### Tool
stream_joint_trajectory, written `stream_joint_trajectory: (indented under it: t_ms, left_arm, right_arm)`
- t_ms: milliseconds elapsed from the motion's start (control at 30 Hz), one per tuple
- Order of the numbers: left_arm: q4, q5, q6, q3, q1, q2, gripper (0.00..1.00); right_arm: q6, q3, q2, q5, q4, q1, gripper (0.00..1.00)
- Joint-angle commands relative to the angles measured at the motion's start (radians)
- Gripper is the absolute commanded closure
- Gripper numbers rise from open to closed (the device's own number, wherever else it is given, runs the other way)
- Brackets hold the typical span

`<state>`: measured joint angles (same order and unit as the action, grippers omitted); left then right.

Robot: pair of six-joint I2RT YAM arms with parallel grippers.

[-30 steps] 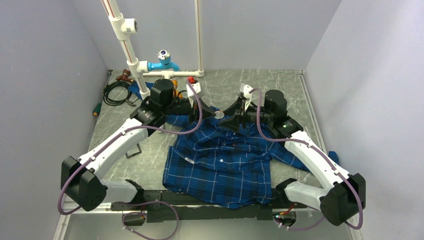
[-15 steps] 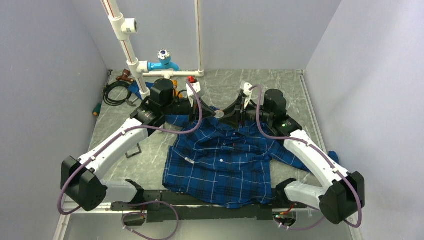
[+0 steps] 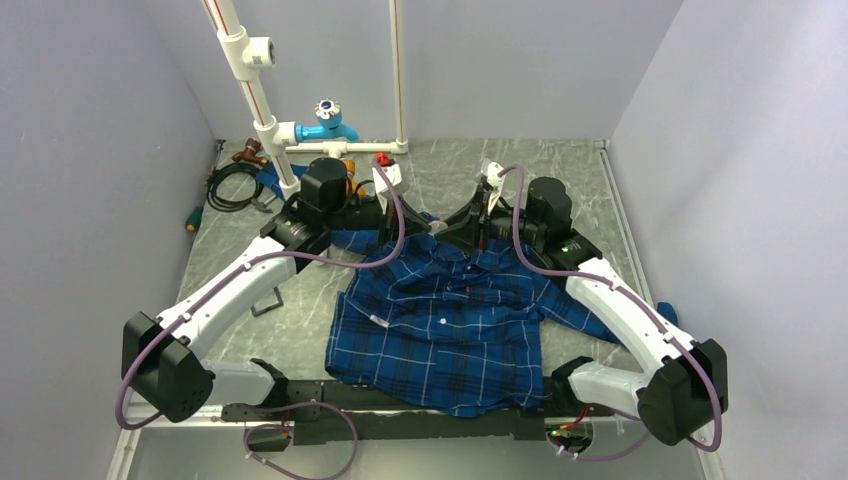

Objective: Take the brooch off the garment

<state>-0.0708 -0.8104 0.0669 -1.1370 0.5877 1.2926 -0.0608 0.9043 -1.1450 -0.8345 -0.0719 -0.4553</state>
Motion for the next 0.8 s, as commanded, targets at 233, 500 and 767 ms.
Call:
stream_joint_trajectory:
  t_ms: [233, 500, 767]
  left_arm:
    - [-0.002, 0.042, 0.074, 0.017, 0.023, -0.03, 1.0]
    - [0.01, 0.056, 0.096, 0.023, 0.024, -0.043, 1.0]
    - [0.013, 0.05, 0.097, 0.033, 0.027, -0.05, 1.0]
  right_arm:
    - [-0.026, 0.061, -0.016, 0.022, -0.039, -0.003, 0.68]
    - [-0.045, 0.058, -0.021, 0.028, -0.039, -0.004, 0.75]
    - [-0.037, 0.059, -0.028, 0.009, -0.042, -0.003, 0.8]
